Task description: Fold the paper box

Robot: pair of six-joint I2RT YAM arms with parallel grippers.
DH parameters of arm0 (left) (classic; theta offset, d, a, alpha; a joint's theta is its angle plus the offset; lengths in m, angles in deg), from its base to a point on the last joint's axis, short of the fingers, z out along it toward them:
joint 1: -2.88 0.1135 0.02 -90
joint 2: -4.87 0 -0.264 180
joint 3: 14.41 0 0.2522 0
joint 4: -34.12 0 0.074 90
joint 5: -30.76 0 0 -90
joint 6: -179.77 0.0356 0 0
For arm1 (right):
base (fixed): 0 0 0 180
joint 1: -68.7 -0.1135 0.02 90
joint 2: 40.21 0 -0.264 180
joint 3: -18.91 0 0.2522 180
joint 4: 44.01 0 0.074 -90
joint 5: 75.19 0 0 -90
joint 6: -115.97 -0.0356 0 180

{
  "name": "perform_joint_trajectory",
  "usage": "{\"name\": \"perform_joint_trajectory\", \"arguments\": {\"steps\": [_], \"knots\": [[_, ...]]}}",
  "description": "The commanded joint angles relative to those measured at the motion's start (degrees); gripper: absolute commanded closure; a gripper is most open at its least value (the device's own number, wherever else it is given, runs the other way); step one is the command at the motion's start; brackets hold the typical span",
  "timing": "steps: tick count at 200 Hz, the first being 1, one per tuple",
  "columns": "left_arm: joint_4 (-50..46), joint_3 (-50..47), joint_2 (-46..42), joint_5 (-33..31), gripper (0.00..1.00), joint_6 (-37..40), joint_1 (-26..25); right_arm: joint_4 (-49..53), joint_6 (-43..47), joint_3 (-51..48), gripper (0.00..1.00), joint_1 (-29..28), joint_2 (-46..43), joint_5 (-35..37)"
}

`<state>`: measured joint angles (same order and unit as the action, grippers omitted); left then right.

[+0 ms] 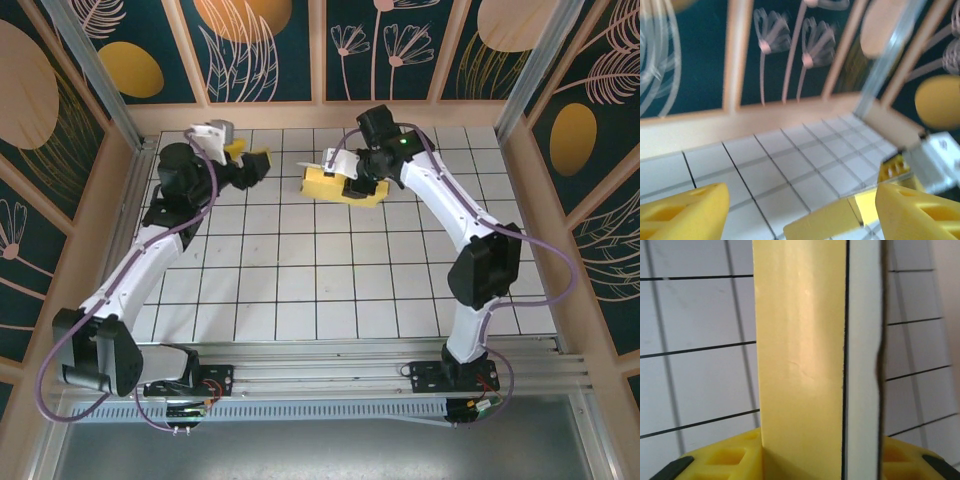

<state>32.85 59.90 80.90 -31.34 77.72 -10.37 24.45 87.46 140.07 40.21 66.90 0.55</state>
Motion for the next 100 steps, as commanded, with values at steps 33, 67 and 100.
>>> {"name": "perform_joint_trajectory", "arguments": {"steps": [33, 67, 100], "knots": [[-9.14, -1.84, 7.17, 18.77, 0.21, 27.35, -3.03, 14.73, 0.51, 0.23, 0.6, -0.56, 8.05, -5.56], [-13.96, -0.02, 12.21, 18.18, 0.18, 37.71, -3.92, 12.83, 1.31, 0.2, 0.61, -0.6, 10.49, -4.64], [-18.9, 4.48, 18.2, 17.71, 0.15, 42.19, -3.91, 9.74, 1.24, -2.34, 0.61, -0.63, 11.16, -3.59]]}}
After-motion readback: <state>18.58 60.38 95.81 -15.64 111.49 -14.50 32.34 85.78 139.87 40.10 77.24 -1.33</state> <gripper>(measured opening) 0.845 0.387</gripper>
